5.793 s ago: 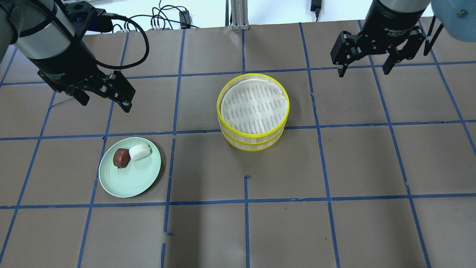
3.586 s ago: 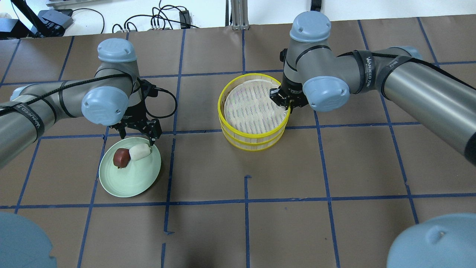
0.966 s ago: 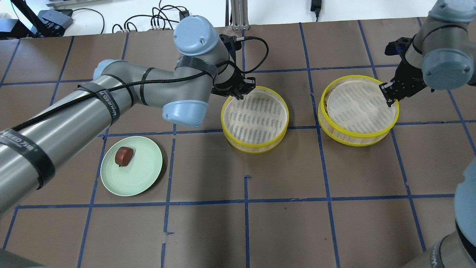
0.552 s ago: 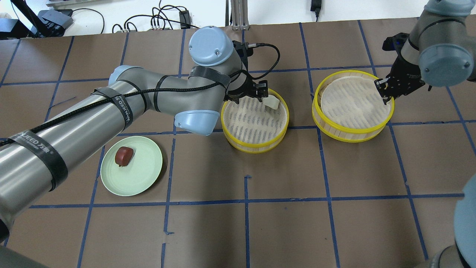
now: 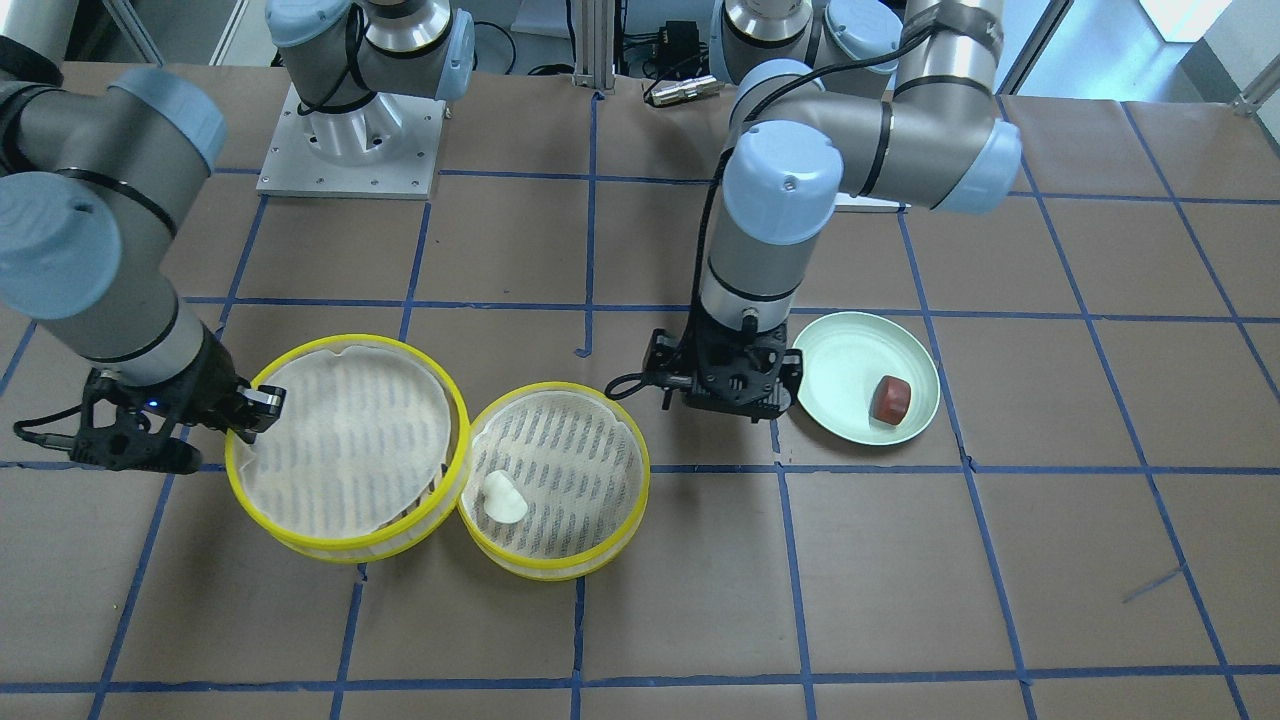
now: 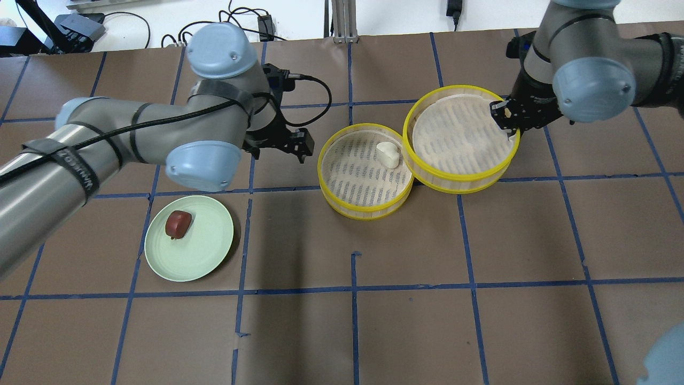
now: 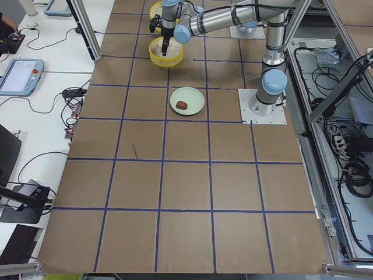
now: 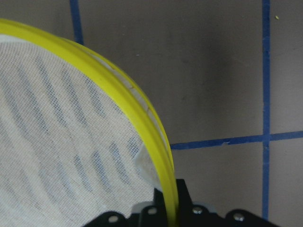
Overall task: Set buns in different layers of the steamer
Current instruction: 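Lift the top tier onto the bottom tier with right while left returns to plate, then grasp the brown bun with the left gripper while right holds the stacked tier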
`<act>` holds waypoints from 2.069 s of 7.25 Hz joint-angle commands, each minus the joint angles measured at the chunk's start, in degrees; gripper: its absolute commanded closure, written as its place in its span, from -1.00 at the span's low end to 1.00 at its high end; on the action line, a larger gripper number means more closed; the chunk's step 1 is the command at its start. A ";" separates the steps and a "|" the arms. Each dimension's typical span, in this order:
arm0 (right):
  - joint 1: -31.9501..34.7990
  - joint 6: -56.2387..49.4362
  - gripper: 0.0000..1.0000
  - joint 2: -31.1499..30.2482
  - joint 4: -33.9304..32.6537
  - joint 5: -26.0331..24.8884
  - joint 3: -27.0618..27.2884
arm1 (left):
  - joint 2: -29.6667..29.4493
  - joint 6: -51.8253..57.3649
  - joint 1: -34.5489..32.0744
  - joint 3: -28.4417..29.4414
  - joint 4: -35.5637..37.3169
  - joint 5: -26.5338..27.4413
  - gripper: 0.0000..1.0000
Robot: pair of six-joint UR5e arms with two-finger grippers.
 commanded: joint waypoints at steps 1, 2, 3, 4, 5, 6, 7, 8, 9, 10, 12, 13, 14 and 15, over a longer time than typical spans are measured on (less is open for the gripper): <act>9.96 18.00 0.78 0.33 -0.27 0.25 -0.71 | 5.20 9.34 10.13 -11.19 -4.03 0.34 -1.00; 13.48 22.26 0.78 1.30 -0.97 0.16 -0.71 | 4.51 10.51 12.52 -14.29 -4.03 3.12 -1.00; 15.52 26.04 0.78 2.09 -0.89 0.25 -0.53 | 3.81 10.43 13.15 -14.49 -3.86 9.42 -1.00; 16.76 26.17 0.78 2.97 -1.32 1.90 -0.36 | 2.85 10.52 13.25 -14.58 -3.51 10.70 -0.95; 16.59 25.91 0.78 3.41 -2.63 1.31 -0.36 | 0.66 10.69 13.34 -14.15 -2.29 10.88 -0.94; 15.29 24.34 0.78 3.41 -2.91 1.48 -0.36 | -1.80 10.95 13.42 -13.88 1.29 13.58 -0.94; 15.19 24.76 0.78 3.59 -3.08 1.56 -0.01 | -3.91 11.57 13.51 -12.92 4.55 15.61 -0.96; 15.19 25.54 0.78 3.76 -3.61 1.83 0.17 | -5.41 14.62 13.77 -11.00 4.67 15.98 -0.96; 15.19 25.73 0.78 4.29 -3.79 2.09 0.78 | -5.86 15.87 14.73 -11.07 4.67 15.98 -0.96; 15.19 25.99 0.76 4.90 -4.57 2.53 0.87 | -6.47 15.88 15.00 -11.07 4.67 15.90 -0.96; 15.19 25.99 0.74 5.08 -4.58 2.44 0.96 | -7.01 16.32 15.09 -11.24 4.67 18.77 -0.61; 15.19 25.90 0.66 5.00 -4.58 2.36 0.96 | -6.92 16.23 15.09 -11.33 4.32 19.41 0.09; 15.19 25.73 0.63 5.00 -4.58 2.18 0.96 | -5.96 15.62 15.09 -11.51 3.97 19.41 0.86; 15.19 26.08 -0.06 5.00 -4.67 1.57 0.96 | -5.61 16.05 15.18 -11.42 4.05 18.54 1.00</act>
